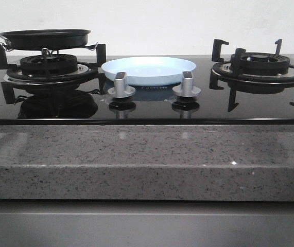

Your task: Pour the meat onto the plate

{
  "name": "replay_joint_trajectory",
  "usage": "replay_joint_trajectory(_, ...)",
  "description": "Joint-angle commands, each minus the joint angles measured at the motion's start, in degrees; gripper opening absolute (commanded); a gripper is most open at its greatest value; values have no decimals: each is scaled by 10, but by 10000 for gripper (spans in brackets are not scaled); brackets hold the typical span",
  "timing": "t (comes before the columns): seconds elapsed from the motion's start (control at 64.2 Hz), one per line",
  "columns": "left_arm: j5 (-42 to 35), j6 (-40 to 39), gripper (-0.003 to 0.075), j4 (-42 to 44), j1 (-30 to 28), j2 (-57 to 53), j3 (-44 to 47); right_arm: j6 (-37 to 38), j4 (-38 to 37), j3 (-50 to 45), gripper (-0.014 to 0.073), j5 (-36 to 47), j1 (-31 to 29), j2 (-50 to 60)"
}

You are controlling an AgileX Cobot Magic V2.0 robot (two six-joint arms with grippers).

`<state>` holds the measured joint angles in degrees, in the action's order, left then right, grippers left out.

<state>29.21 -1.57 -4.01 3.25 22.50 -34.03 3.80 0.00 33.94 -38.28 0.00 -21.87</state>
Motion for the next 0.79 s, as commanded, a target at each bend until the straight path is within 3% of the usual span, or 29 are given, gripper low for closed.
replay_joint_trajectory(0.0, -40, -1, -20, -9, 0, 28, -22, -3, -4, 22, -118, 45, -1, -33)
replay_joint_trajectory(0.327, -46, -1, 0, -15, 0, 81, -20, -3, 0, 22, -86, 23, -1, -71)
replay_joint_trajectory(0.436, -46, -1, 164, -15, 0, 90, -20, -4, 0, 22, 107, 10, -1, -81)
replay_joint_trajectory(0.514, -46, -1, 371, -11, 0, 93, -20, -9, 0, 22, 305, 10, -1, -88)
replay_joint_trajectory(0.576, -46, -1, 495, -9, 0, 95, -20, -9, 0, 22, 435, 10, -1, -94)
replay_joint_trajectory(0.654, -46, -1, 548, -9, 0, 95, -20, -9, 0, 22, 514, 9, -1, -104)
replay_joint_trajectory(0.779, -46, -1, 545, -9, 0, 95, -20, -21, 38, 33, 507, 3, 4, -132)
